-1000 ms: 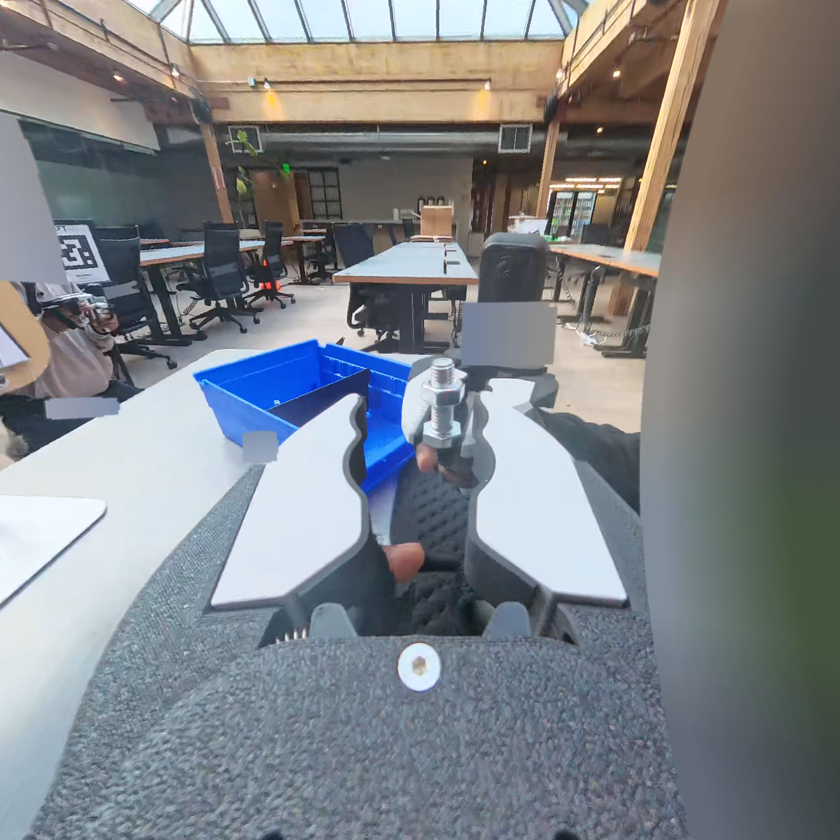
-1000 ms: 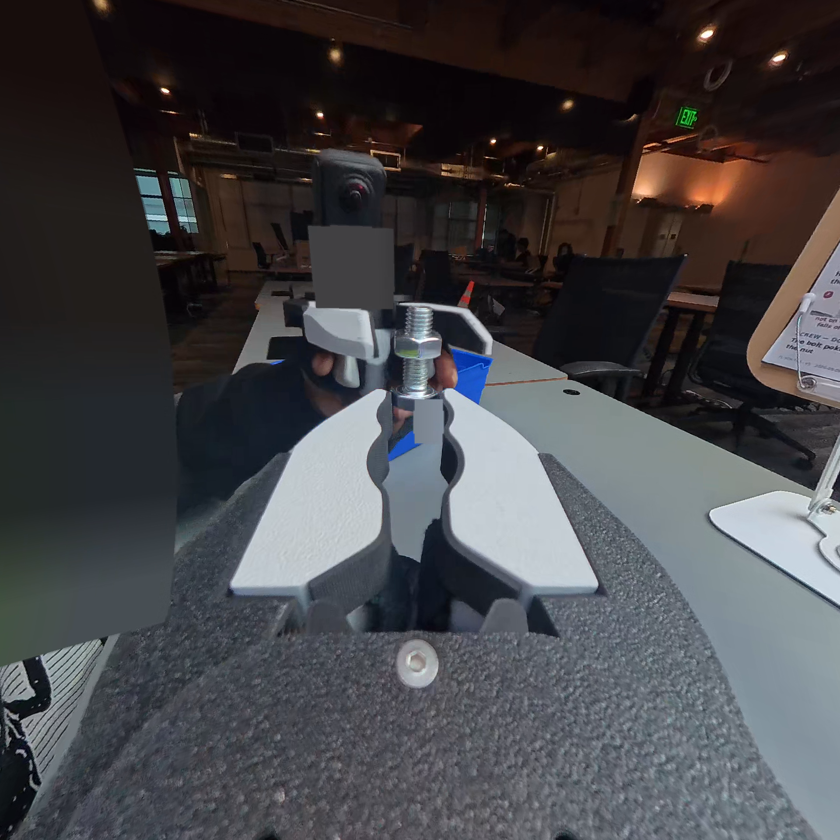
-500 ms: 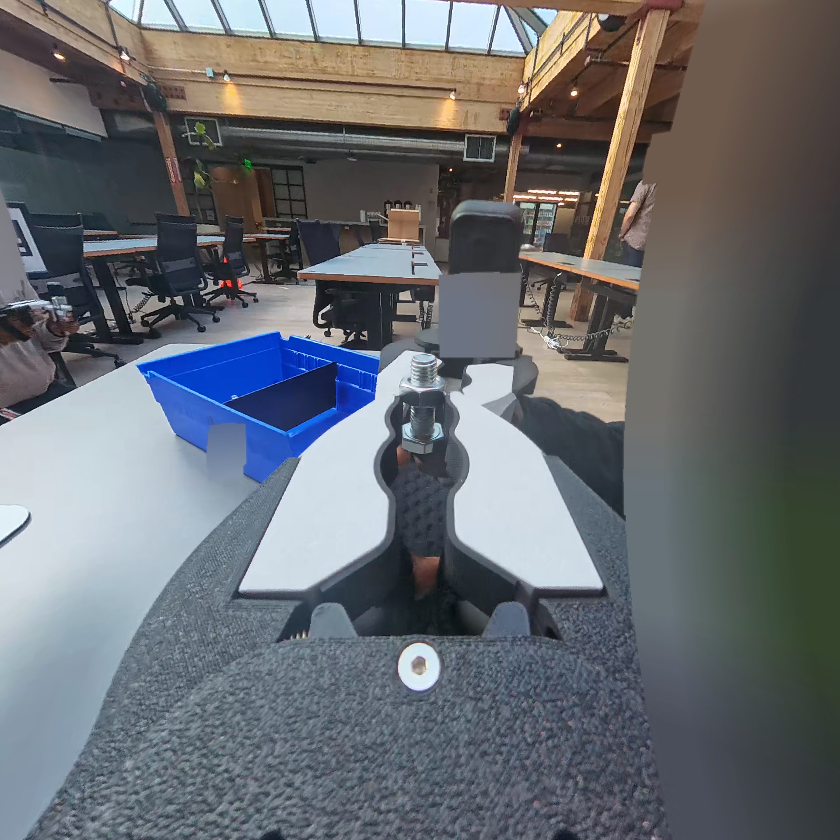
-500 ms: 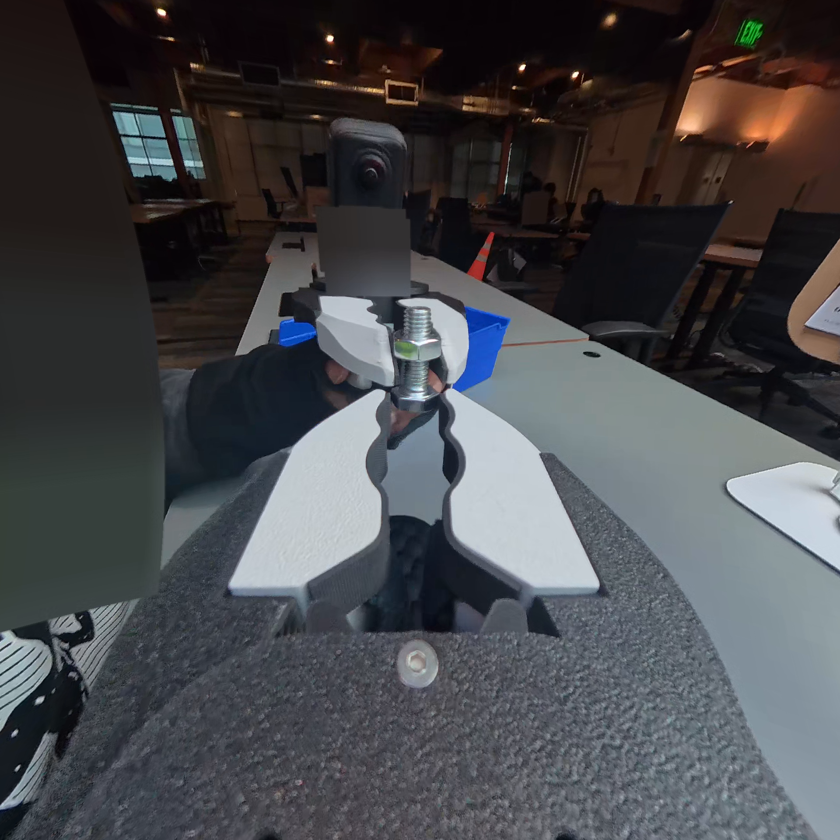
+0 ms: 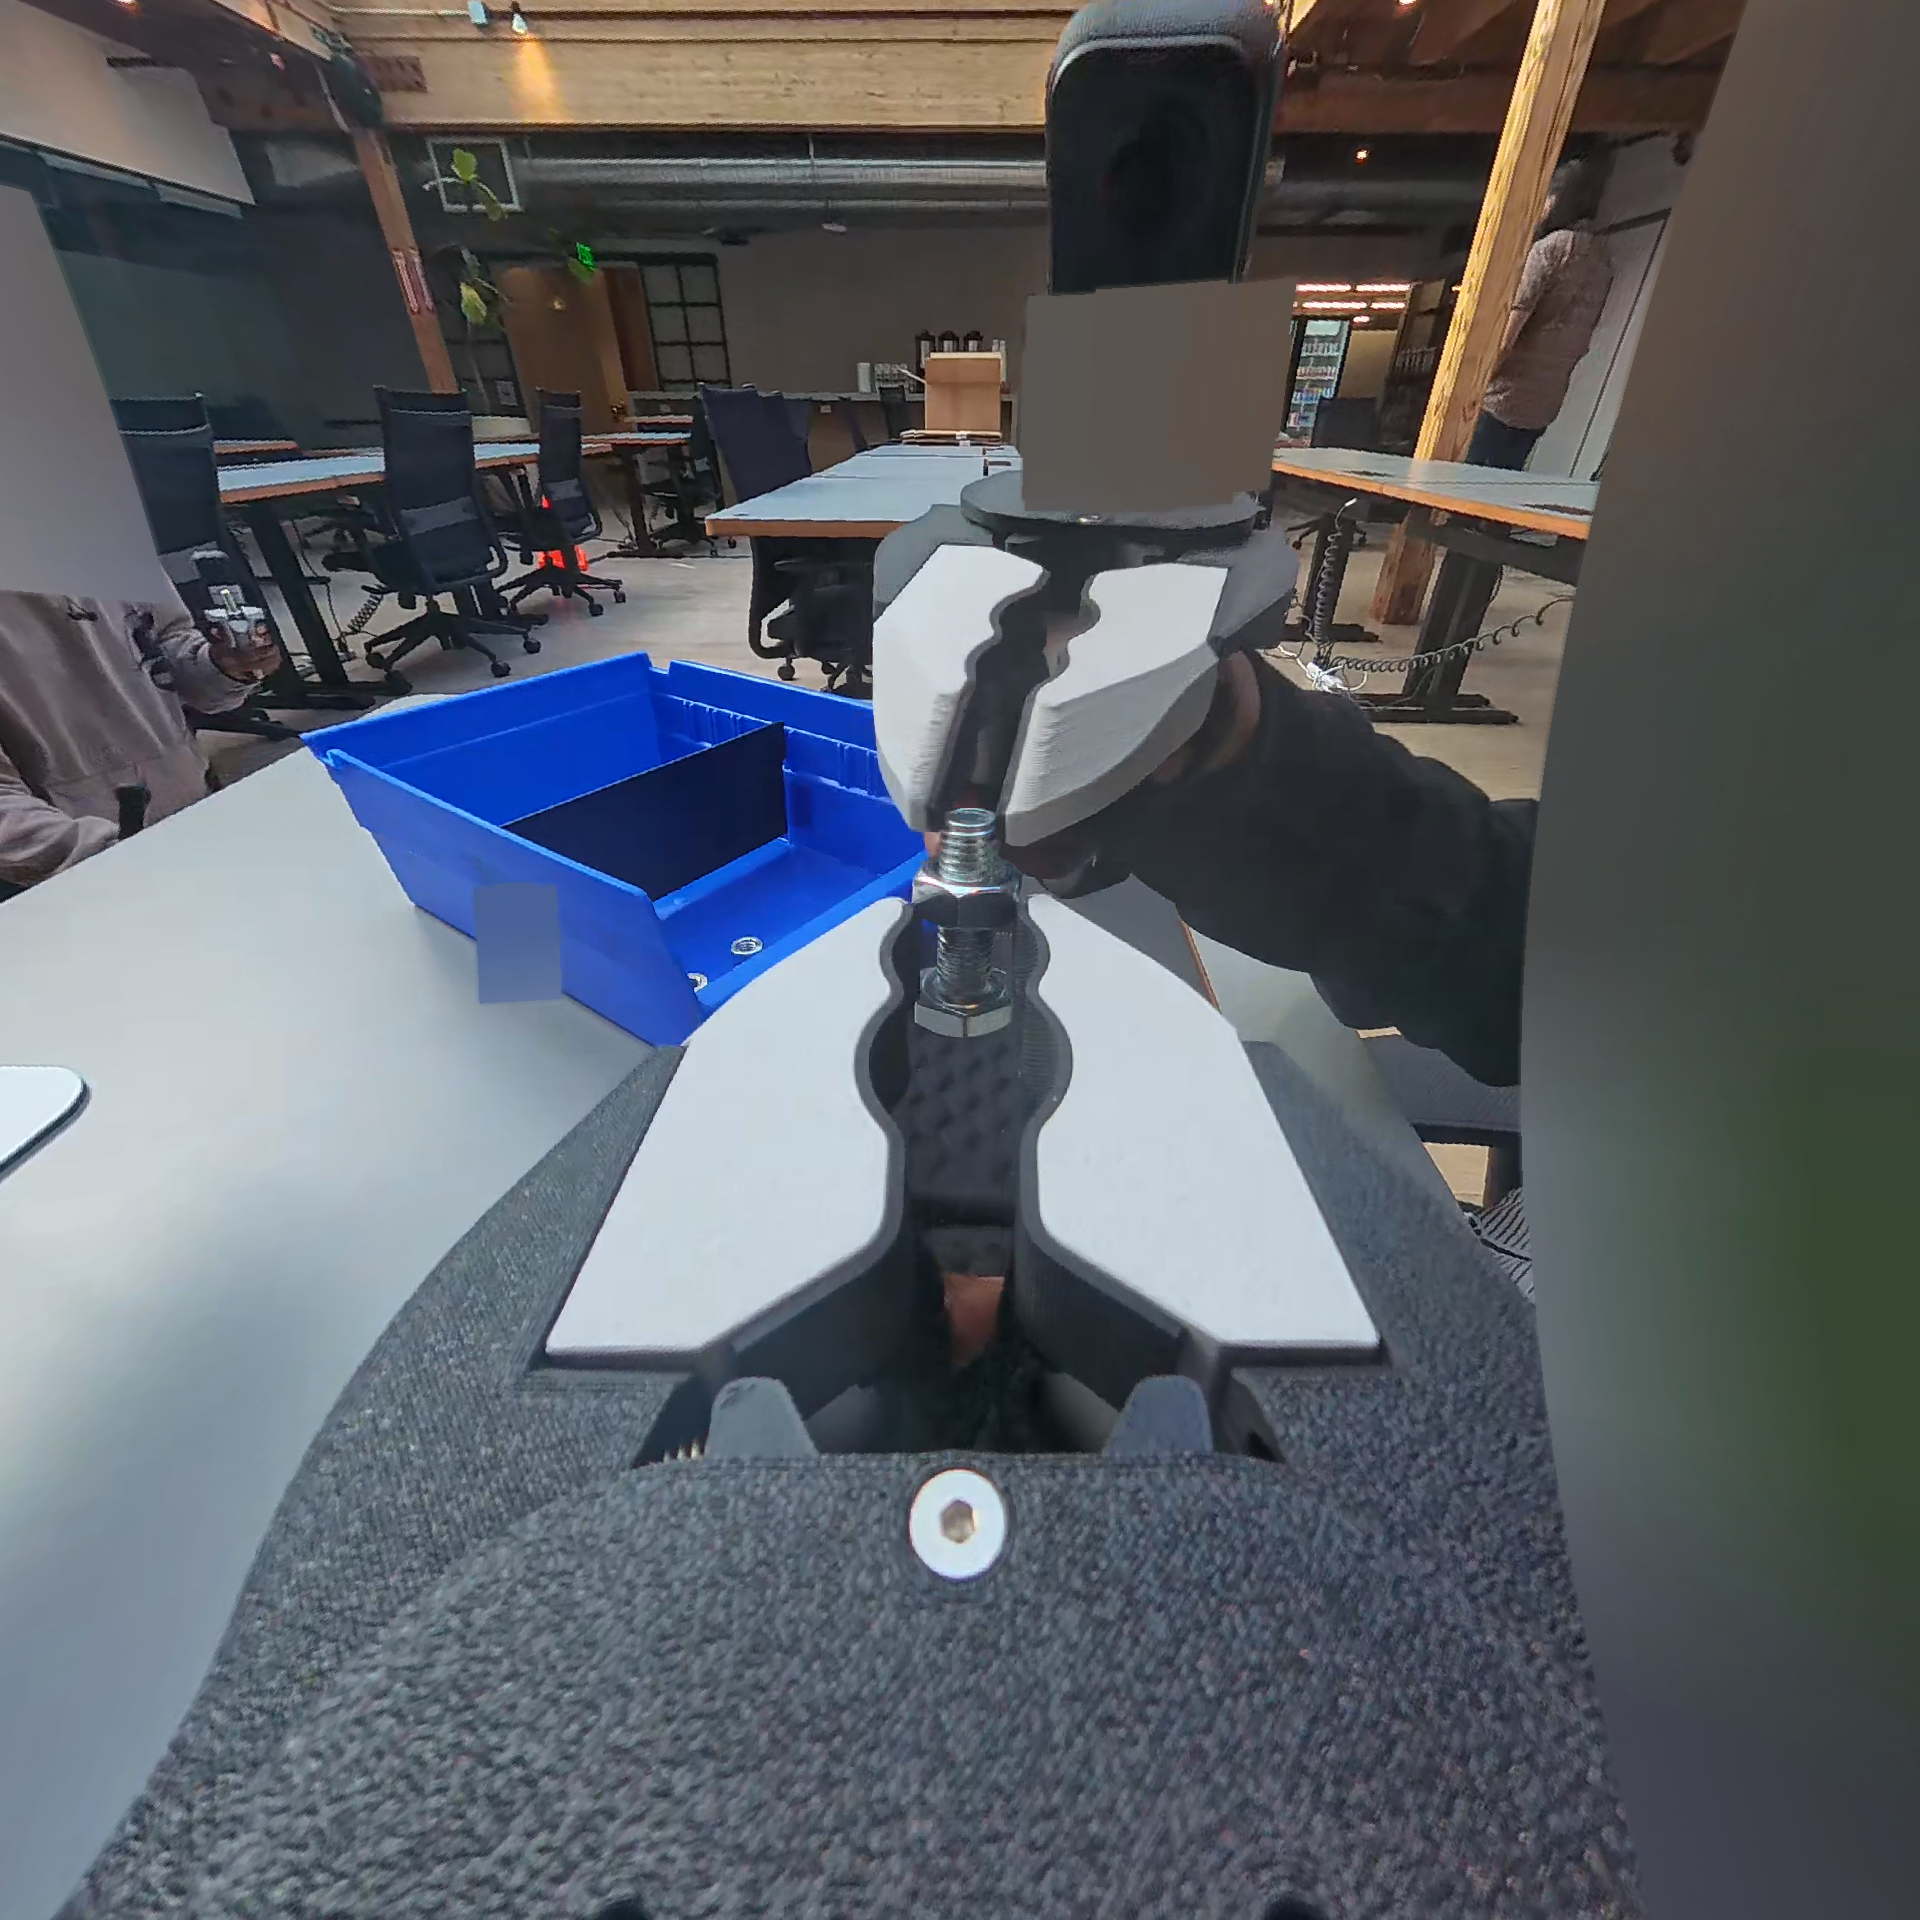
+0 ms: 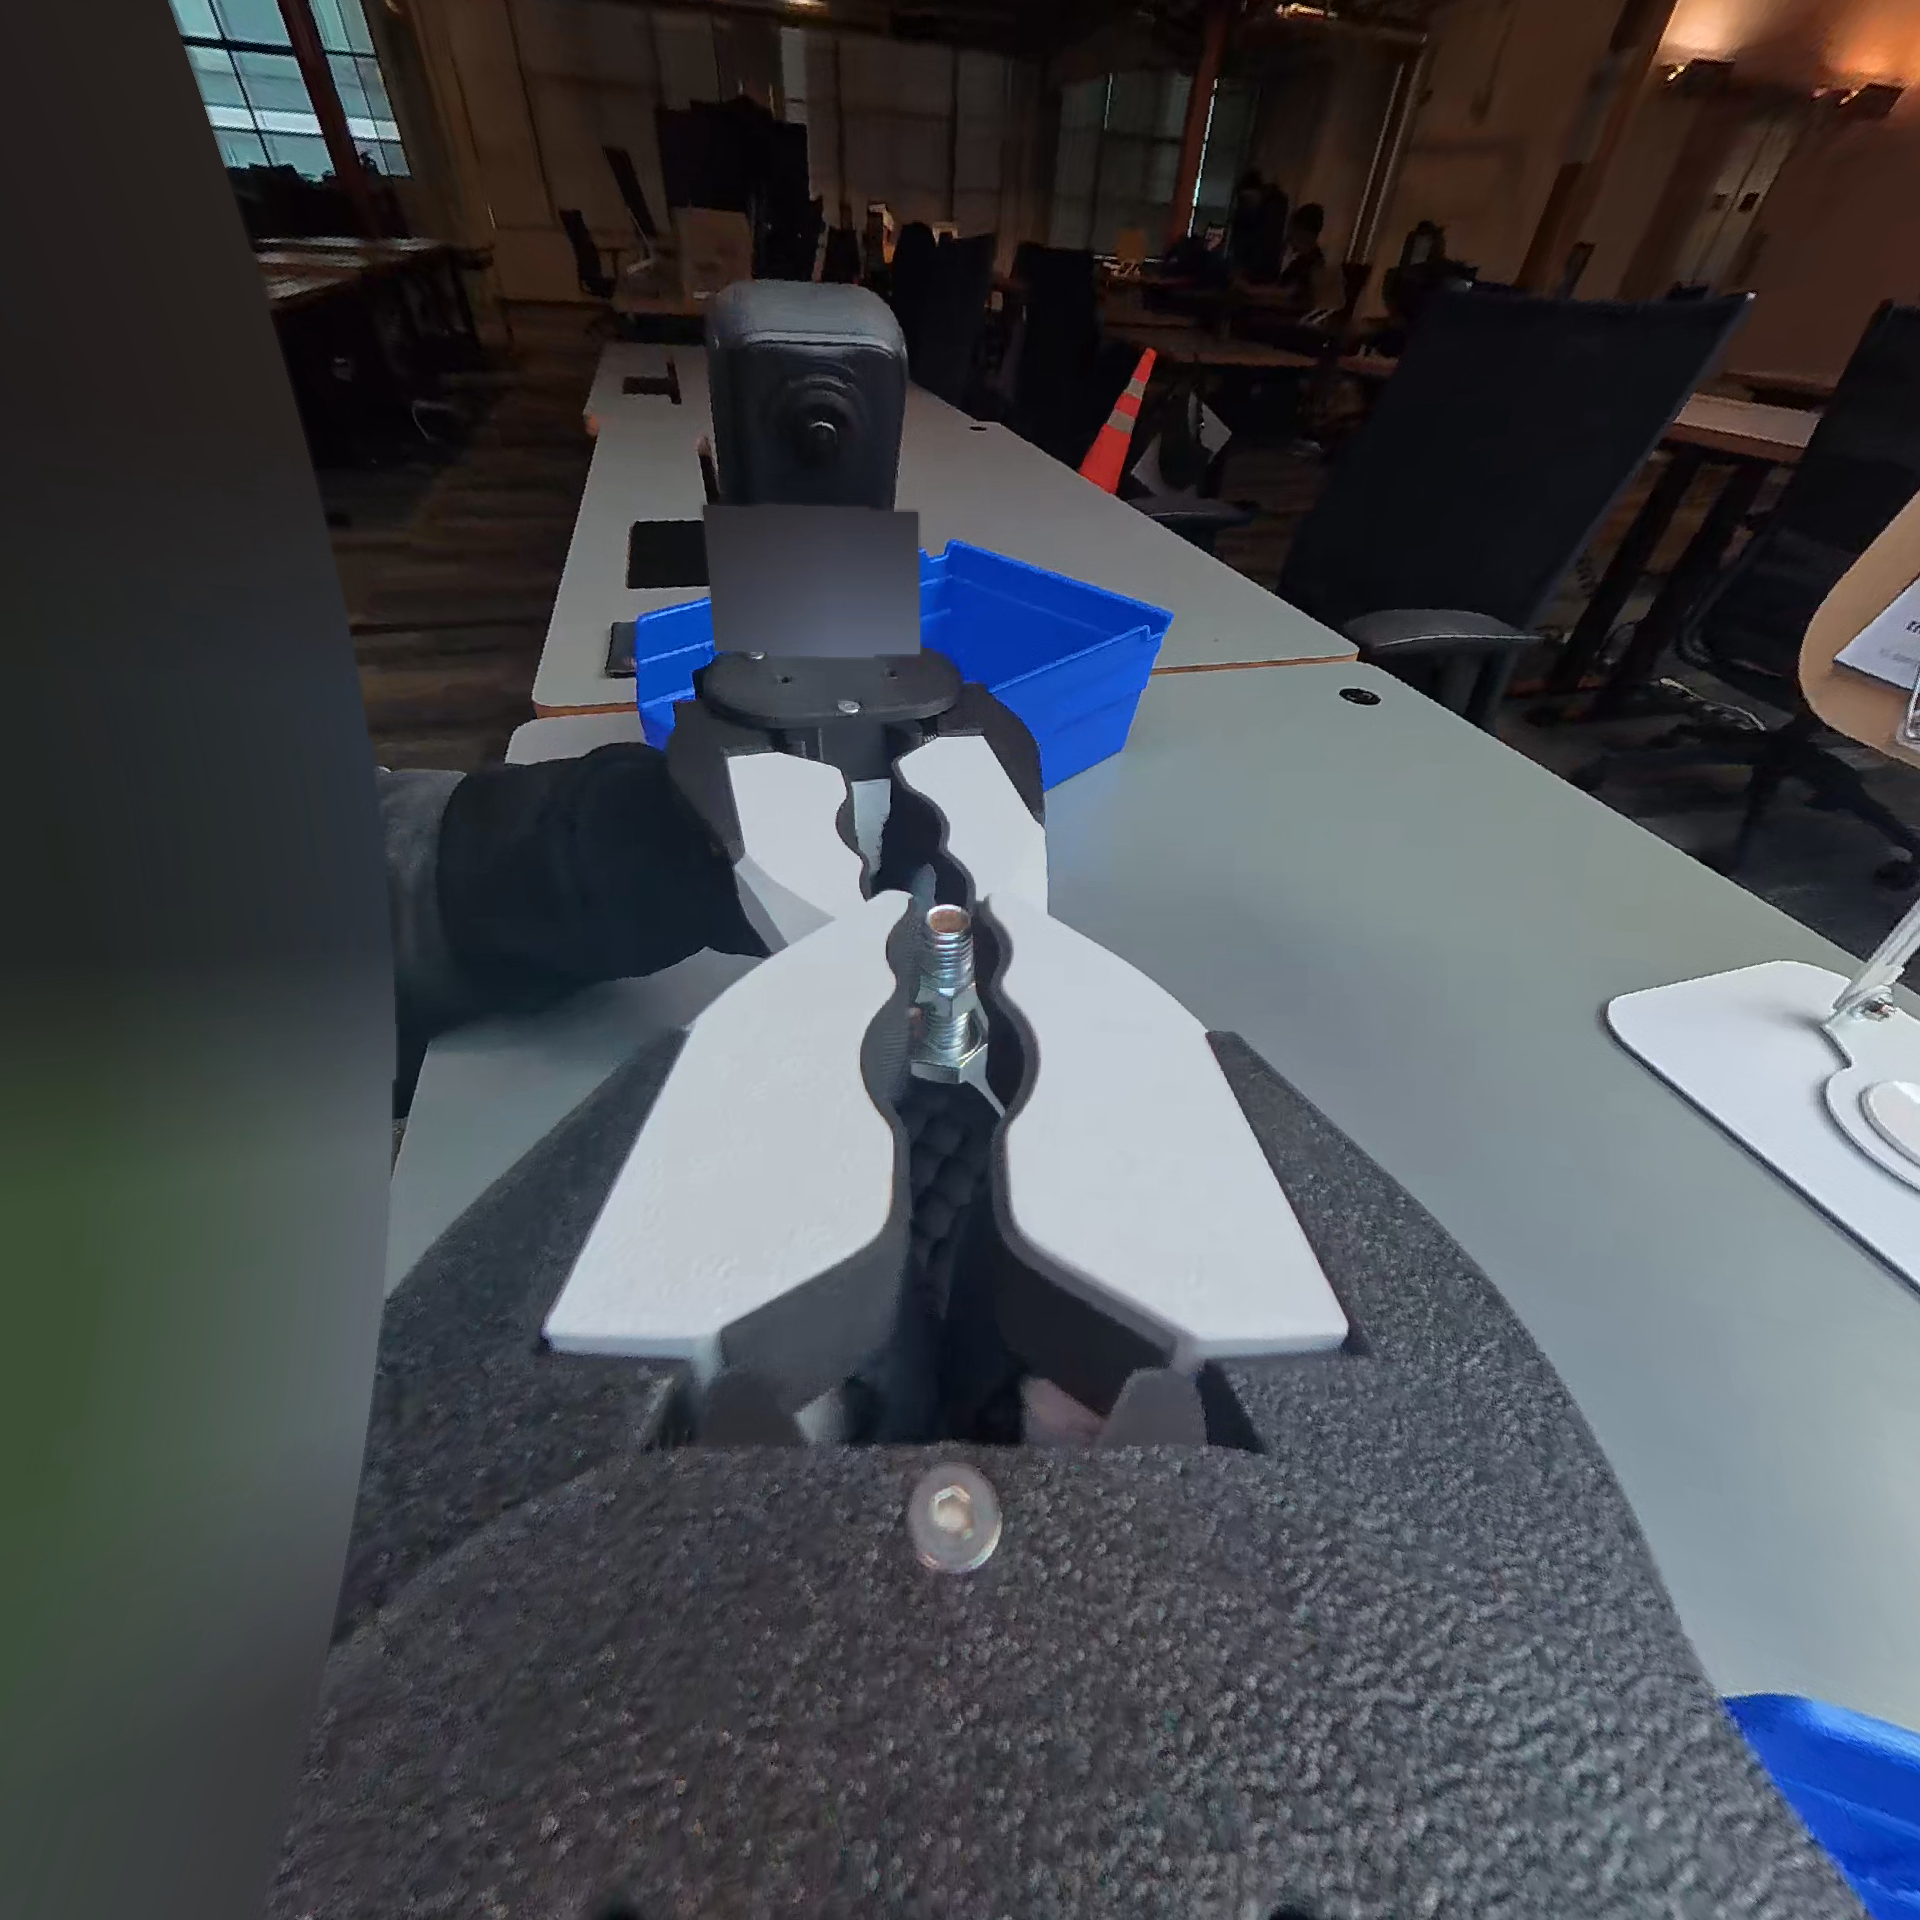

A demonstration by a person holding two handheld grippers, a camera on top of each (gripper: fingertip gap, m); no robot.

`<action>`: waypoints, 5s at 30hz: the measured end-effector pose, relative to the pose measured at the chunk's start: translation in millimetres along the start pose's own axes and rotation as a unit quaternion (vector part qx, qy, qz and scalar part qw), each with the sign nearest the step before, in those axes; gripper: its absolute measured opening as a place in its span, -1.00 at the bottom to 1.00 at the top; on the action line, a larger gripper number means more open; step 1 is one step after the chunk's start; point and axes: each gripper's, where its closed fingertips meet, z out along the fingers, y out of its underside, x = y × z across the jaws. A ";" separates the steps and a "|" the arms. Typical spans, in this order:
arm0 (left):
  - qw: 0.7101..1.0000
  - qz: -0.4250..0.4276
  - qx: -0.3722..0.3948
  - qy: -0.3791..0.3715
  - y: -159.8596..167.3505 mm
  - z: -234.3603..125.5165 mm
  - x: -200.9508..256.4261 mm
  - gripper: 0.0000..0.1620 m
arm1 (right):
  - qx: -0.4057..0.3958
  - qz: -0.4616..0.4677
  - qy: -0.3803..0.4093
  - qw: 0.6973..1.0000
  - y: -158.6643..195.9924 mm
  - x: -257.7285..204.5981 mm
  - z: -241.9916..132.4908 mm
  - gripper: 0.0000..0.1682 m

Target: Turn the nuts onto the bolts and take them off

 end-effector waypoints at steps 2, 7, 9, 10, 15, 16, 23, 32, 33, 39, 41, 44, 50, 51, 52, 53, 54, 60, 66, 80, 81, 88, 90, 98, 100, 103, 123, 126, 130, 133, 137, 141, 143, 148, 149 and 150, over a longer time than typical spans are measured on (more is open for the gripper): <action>1.000 -0.001 -0.001 -0.004 1.7 0.5 -0.8 -0.79 | -0.001 -0.008 0.006 1.000 1.4 1.4 -1.0 -0.91; 0.999 0.008 0.015 -0.040 2.2 2.2 -7.3 -0.66 | 0.003 0.006 0.009 1.000 2.5 5.7 -2.9 -0.92; 0.997 0.020 0.002 -0.074 8.3 3.2 -15.1 -0.54 | 0.005 0.009 0.015 1.000 2.8 8.4 -3.5 -0.92; 0.996 0.027 -0.007 -0.089 12.0 4.1 -17.8 -0.51 | 0.006 0.010 0.017 1.000 3.1 9.3 -3.1 -0.92; 0.989 0.045 -0.025 -0.138 23.4 11.2 -26.1 -0.52 | 0.010 0.032 0.018 0.999 8.4 13.2 3.3 -0.92; 0.989 0.045 -0.028 -0.140 24.9 12.5 -26.6 -0.55 | 0.012 0.036 0.019 0.999 9.2 14.5 4.0 -0.92; 0.986 0.059 -0.043 -0.151 32.8 16.2 -29.3 -0.57 | 0.022 0.054 0.023 0.998 9.0 19.2 8.2 -0.92; 0.982 0.064 -0.037 -0.174 31.8 13.6 -35.0 -0.66 | 0.033 0.067 0.035 0.997 7.2 23.9 11.5 -0.92; 0.980 0.067 -0.036 -0.181 30.9 12.6 -36.6 -0.67 | 0.037 0.068 0.043 0.996 6.4 25.7 11.2 -0.92; 0.952 0.098 -0.037 -0.287 22.7 2.7 -56.1 -0.64 | 0.063 0.073 0.114 0.989 -1.8 36.8 10.0 -0.92; 0.946 0.100 -0.042 -0.306 22.6 2.7 -59.0 -0.64 | 0.070 0.071 0.127 0.987 -4.9 37.1 10.8 -0.92; 0.943 0.103 -0.051 -0.312 24.6 5.3 -59.5 -0.65 | 0.068 0.059 0.139 0.986 -6.6 37.1 12.4 -0.92; 0.947 0.089 -0.041 -0.306 22.2 4.8 -58.3 -0.69 | 0.061 0.056 0.147 0.986 -3.1 38.2 12.8 -0.92; 0.947 0.090 -0.040 -0.306 21.7 4.6 -58.3 -0.71 | 0.061 0.054 0.150 0.985 -3.2 38.3 12.8 -0.92; 0.946 0.090 -0.040 -0.308 21.6 4.7 -58.4 -0.71 | 0.061 0.053 0.151 0.985 -3.0 38.1 13.2 -0.92; 0.946 0.090 -0.041 -0.308 21.8 5.0 -58.3 -0.72 | 0.059 0.052 0.151 0.985 -2.6 37.7 13.8 -0.92; 0.947 0.090 -0.042 -0.306 22.2 5.7 -57.9 -0.73 | 0.059 0.053 0.151 0.985 -2.5 37.4 14.3 -0.92; 0.947 0.089 -0.041 -0.307 23.1 6.6 -58.3 -0.79 | 0.058 0.054 0.156 0.985 -1.7 37.6 14.0 -0.92; 0.955 0.082 -0.030 -0.285 24.7 7.5 -54.7 -0.81 | 0.055 0.060 0.145 0.986 0.4 34.3 14.2 -0.91; 0.997 -0.004 0.047 -0.067 39.9 17.8 -10.6 -0.81 | 0.008 0.043 0.052 0.998 28.1 7.6 0.7 -0.19; 0.997 0.000 0.045 -0.060 42.5 19.2 -8.0 -0.81 | 0.014 0.042 0.054 0.998 29.9 7.0 4.4 -0.19; 0.999 0.000 0.031 -0.031 56.8 23.4 -1.1 -0.81 | 0.019 0.051 0.052 0.997 47.6 7.7 24.8 -0.18; 0.999 0.004 0.024 -0.027 58.8 25.0 0.8 -0.81 | 0.023 0.055 0.055 0.997 49.7 9.8 25.5 -0.20; 1.000 0.005 0.016 -0.019 62.0 26.8 2.8 -0.81 | 0.028 0.053 0.080 0.995 56.0 19.2 9.6 -0.26; 1.000 0.005 0.015 -0.019 62.2 27.0 2.8 -0.81 | 0.029 0.056 0.083 0.995 57.0 20.5 3.8 -0.26; 1.000 0.003 0.015 -0.018 62.2 26.8 2.8 -0.81 | 0.034 0.058 0.084 0.994 57.9 21.3 -4.1 -0.25; 1.000 0.009 0.007 -0.012 64.3 28.5 5.2 -0.82 | 0.054 0.053 0.050 0.996 56.2 10.3 20.5 -0.22; 1.000 0.012 0.005 -0.011 65.1 29.0 6.1 -0.82 | 0.049 0.051 0.056 0.996 57.6 13.2 24.1 -0.24; 1.000 0.009 0.008 -0.009 64.2 28.3 6.1 -0.82 | 0.048 0.051 0.064 0.995 59.7 16.3 17.1 -0.27; 1.000 0.008 0.008 -0.008 64.4 28.5 6.1 -0.81 | 0.050 0.051 0.067 0.995 60.4 17.0 7.6 -0.27; 1.000 0.008 0.008 -0.009 64.3 28.6 6.1 -0.81 | 0.056 0.047 0.074 0.995 61.2 18.4 -7.8 -0.31; 1.000 0.009 0.008 -0.008 64.4 28.6 6.3 -0.81 | 0.059 0.036 0.101 0.992 63.6 25.8 -24.1 -0.68; 1.000 0.009 0.008 -0.008 64.3 28.6 6.3 -0.81 | 0.066 0.038 0.100 0.992 62.6 25.5 -28.7 -0.81; 1.000 0.009 0.007 -0.008 64.5 28.9 6.4 -0.81 | 0.084 0.052 0.059 0.993 54.6 12.0 -18.7 -0.47; 1.000 0.010 0.006 -0.007 64.9 29.2 6.7 -0.81 | 0.079 0.053 0.053 0.994 54.5 9.9 -13.7 -0.40; 1.000 0.012 0.004 -0.008 65.2 29.4 6.8 -0.81 | 0.075 0.053 0.049 0.995 54.3 8.4 -8.3 -0.35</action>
